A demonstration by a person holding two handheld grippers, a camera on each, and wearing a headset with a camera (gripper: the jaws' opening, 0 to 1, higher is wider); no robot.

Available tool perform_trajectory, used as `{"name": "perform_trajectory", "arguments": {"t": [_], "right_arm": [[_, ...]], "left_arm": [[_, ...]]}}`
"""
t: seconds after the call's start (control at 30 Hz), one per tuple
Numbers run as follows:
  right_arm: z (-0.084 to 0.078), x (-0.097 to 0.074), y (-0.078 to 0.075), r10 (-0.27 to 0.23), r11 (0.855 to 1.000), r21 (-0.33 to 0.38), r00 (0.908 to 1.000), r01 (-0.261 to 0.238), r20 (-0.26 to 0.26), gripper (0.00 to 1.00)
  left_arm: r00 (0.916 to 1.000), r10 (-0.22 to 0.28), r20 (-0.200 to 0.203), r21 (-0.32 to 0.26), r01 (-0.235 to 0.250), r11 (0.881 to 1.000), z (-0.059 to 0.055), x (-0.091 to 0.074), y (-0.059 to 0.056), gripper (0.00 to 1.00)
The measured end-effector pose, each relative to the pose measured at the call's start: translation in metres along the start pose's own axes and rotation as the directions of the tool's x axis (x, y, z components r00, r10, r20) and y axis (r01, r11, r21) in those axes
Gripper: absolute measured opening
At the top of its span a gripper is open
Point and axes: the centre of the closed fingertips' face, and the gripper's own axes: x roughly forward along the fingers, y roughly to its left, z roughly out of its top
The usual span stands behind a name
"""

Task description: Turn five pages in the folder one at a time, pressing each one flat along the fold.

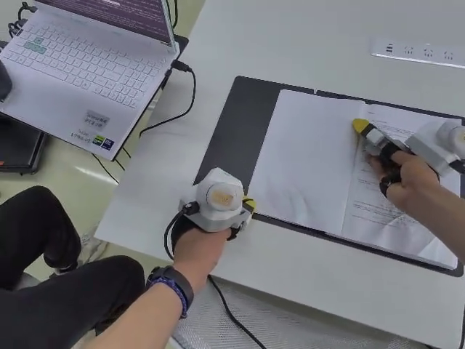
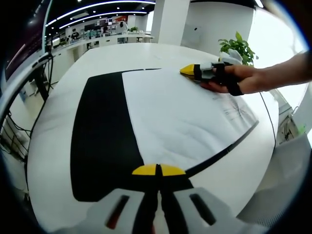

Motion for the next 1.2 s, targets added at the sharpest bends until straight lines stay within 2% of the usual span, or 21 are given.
{"name": "perform_trajectory", "arguments": {"t": [0.1,0.23,0.53,0.73,0.8,0.9,0.97,1.2], "right_arm": [[0.008,0.007,-0.004,-0.005,0.999,0.033,0.9995,0.004,0.032,0.00],[0.015,0.015,-0.005,-0.020,0.999,0.040,0.9981,0.018,0.058,0.00],[0.029,0.035,-0.016,-0.024,1.000,0.007,0.9990,0.024,0.037,0.00],[0.034,0.043,-0.025,-0.036,0.999,0.020,0.9983,0.035,0.045,0.00],[0.034,0.045,-0.029,-0.038,0.999,0.001,0.9979,0.038,0.053,0.00],[0.029,0.043,-0.028,-0.028,0.999,-0.020,0.9986,0.029,0.046,0.00],[0.025,0.040,-0.024,-0.015,1.000,-0.010,0.9993,0.015,0.035,0.00],[0.005,0.020,-0.007,0.023,0.998,-0.051,0.9997,-0.024,-0.011,0.00]], "left_arm": [[1.0000,-0.003,0.006,-0.007,0.003,1.000,0.000,0.001,0.000,0.00],[1.0000,-0.004,-0.003,0.006,0.004,1.000,0.000,0.001,0.000,0.00],[1.0000,-0.004,-0.006,0.003,0.004,1.000,0.000,0.003,0.000,0.00],[1.0000,-0.004,-0.005,0.003,0.004,1.000,0.000,0.002,0.000,0.00],[1.0000,-0.005,-0.003,0.002,0.005,1.000,0.000,0.002,0.000,0.00],[1.0000,-0.005,-0.003,0.001,0.005,1.000,0.000,0.002,0.000,0.00],[1.0000,-0.006,-0.004,-0.008,0.006,1.000,0.000,0.002,0.000,0.00],[0.9999,-0.011,-0.011,0.003,0.011,1.000,0.000,0.001,0.000,0.00]]}}
